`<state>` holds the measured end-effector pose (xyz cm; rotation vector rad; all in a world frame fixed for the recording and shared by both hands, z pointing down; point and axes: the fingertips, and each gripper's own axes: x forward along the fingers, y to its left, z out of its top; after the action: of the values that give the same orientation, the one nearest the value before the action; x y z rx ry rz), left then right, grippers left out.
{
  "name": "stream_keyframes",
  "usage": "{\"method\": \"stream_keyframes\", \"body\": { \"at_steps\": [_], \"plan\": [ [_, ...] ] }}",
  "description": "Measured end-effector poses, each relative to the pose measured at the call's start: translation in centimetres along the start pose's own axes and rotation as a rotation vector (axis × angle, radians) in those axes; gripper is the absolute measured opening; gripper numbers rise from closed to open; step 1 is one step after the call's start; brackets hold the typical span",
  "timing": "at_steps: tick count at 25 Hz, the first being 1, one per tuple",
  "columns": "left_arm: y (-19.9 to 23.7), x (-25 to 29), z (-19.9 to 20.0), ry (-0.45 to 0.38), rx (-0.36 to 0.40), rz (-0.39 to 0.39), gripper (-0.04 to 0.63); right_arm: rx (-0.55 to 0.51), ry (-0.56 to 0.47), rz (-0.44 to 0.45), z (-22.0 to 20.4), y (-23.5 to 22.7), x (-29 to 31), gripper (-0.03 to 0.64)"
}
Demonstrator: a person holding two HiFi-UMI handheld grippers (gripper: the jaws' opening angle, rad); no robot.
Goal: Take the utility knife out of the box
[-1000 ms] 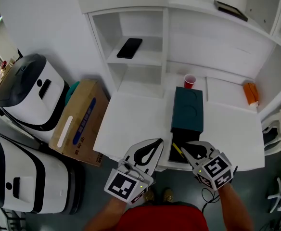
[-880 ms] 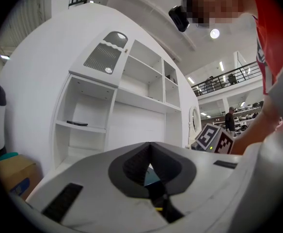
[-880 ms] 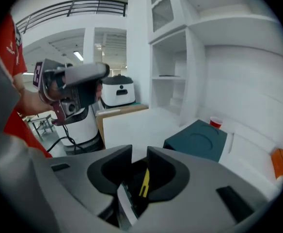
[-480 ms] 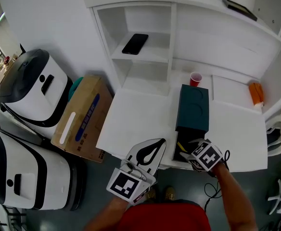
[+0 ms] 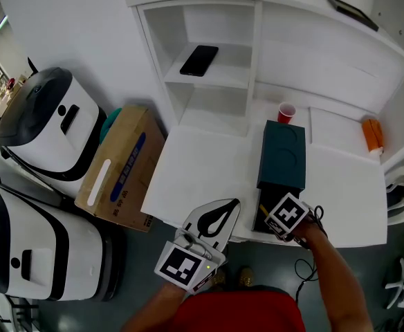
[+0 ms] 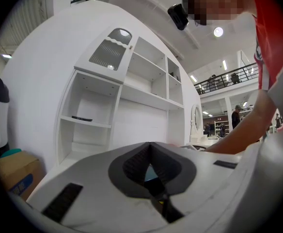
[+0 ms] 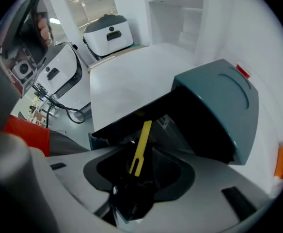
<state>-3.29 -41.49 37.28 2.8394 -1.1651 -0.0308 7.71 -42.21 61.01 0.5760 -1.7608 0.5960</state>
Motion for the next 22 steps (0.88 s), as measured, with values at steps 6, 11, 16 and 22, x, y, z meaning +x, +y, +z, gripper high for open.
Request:
{"method": "stream_keyframes", "body": {
  "at_steps": [6, 11, 16, 22],
  "plan": [
    [0.6, -0.1, -0.4, 0.027, -0.028, 0.001, 0.014, -0.010, 0.055, -0.006, -0.2, -0.1, 0.6, 0.186],
    [0.7, 0.1, -0.7, 0.033, -0.033, -0.007, 0.014, -0.051, 0.048, -0.071, 0.3, -0.8, 0.4, 0.095],
    [1.0, 0.0, -0.7, 0.021, -0.023, -0.009, 0.014, -0.028, 0.027, -0.069, 0.2, -0.7, 0.4, 0.077],
    [1.3, 0.1, -0.4, -0.010, 0.005, -0.012, 0.014, 0.016, 0.007, -0.069, -0.2, -0.8, -0.1, 0.075]
  ]
}}
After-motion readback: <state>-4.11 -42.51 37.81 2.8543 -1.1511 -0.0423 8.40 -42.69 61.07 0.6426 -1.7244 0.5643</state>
